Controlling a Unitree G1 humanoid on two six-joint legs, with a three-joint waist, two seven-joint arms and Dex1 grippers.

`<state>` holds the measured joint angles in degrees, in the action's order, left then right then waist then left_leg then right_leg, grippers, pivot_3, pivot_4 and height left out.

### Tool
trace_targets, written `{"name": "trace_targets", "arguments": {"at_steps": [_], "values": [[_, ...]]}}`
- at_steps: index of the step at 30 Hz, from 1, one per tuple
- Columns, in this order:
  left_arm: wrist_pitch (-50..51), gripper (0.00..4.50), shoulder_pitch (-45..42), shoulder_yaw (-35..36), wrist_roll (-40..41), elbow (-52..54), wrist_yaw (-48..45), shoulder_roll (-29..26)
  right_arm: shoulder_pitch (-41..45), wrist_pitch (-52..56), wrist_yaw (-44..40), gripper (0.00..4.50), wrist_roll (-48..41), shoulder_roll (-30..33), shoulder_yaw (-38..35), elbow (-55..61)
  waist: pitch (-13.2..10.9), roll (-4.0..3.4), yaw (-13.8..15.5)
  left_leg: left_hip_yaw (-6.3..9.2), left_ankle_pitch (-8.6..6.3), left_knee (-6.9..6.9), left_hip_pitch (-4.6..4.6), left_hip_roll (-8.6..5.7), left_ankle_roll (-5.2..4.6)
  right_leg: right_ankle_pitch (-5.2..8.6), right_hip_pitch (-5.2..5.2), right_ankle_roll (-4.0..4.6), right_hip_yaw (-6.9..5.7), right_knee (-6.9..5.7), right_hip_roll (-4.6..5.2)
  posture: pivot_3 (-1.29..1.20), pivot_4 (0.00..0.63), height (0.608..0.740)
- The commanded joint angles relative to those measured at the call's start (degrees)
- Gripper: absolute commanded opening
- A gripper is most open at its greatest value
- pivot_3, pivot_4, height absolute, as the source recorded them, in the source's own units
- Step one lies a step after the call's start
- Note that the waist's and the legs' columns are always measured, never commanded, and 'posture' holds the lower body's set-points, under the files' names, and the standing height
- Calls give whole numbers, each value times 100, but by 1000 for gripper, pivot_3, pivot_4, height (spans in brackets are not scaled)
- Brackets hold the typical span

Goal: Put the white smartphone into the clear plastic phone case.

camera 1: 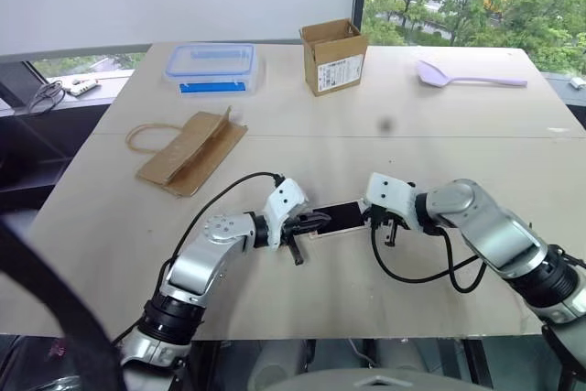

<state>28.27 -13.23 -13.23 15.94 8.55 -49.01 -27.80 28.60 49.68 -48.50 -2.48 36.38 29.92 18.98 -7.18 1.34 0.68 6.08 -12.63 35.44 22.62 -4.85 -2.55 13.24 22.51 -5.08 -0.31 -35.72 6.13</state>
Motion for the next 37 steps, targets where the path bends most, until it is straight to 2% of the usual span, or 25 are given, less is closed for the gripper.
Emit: {"name": "trace_targets", "arguments": {"at_steps": [1, 5, 8, 10, 11, 13, 17, 19, 21, 26, 31, 37], "values": [[-128, 16, 59, 410, 256, 183, 57, 58, -683, -490, 287, 0, -209, -302, -383, -338, -15, -9, 5, 2, 0, 0, 1, 0, 0, 0, 1, 0, -1, 0, 0, 0, 150, 740], [37, 16, 94, 1083, 850, 395, 366, 376, -1360, -1384, 447, 0, -505, -490, -1253, 136, -83, -64, 30, 4, 1, 0, 28, -9, 3, -13, 23, -19, -1, 0, -10, 0, 150, 740], [165, 16, 100, 1530, 1180, 472, 605, 532, -1600, -1695, 507, 0, -785, -606, -1737, 325, -122, -76, 19, 6, 6, 0, 43, -19, -2, -27, 37, 3, 1, 0, -10, 0, 150, 740], [171, 0, 131, 1761, 1332, 534, 673, 531, -1655, -1846, 479, 654, -1124, -703, -2140, 455, -150, -78, 11, 5, 17, 0, 53, -21, -4, -28, 48, 4, 2, 0, -12, 0, 150, 740], [164, 255, 171, 1864, 1444, 612, 654, 508, -1682, -1892, 524, 932, -1238, -736, -2359, 512, -155, -79, 6, 5, 17, 0, 63, -21, -5, -28, 54, 5, 3, 0, -12, 0, 150, 740], [296, 803, 233, 2013, 1718, 765, 640, 486, -1756, -1922, 538, 1886, -1407, -730, -2630, 621, -158, -78, 7, 5, 30, 12, 106, -21, 15, -30, 96, 7, 3, -15, -17, 0, 150, 740], [333, 2705, 706, 2116, 1811, 1253, 561, 204, -2379, -2067, 309, 3788, -1705, -357, -3316, 969, -164, -78, 24, 5, 35, 16, 123, -21, 22, -32, 112, 10, 3, -16, -17, 0, 150, 740], [344, 3668, 1097, 2231, 1883, 1563, 530, 26, -2904, -2107, 109, 4500, -1934, -110, -3753, 1179, -168, -80, 34, 5, 34, 15, 125, -27, 22, -31, 111, 10, 4, -10, -10, 0, 150, 740], [341, 4456, 1513, 2305, 1917, 1847, 478, -176, -3379, -2167, -10, 4500, -2099, 80, -4111, 1343, -182, -83, 28, -1, 33, 13, 127, -31, 21, -30, 110, 9, 11, -4, -5, 0, 150, 740], [273, 4456, 2503, 2495, 1848, 2353, 488, -472, -4284, -2471, -98, 4500, -2153, 235, -4719, 1492, -193, -94, 15, -6, 17, 18, 119, -12, -4, -20, 107, 27, 15, -9, 2, 0, 150, 740], [19, 4456, 3110, 2508, 1675, 2613, 552, -505, -4678, -2823, -105, 4500, -2012, 275, -4967, 1351, -202, -104, 23, -5, 3, 41, 115, 5, 20, -17, 103, 31, 9, -16, -8, 0, 150, 740], [-43, 4456, 3041, 2433, 1582, 2452, 909, -294, -4790, -3192, 237, 4500, -1830, 91, -5036, 1219, -204, -102, 39, -10, 3, 60, 119, 2, 20, -23, 95, 39, 8, -16, -7, 0, 150, 740]]}}
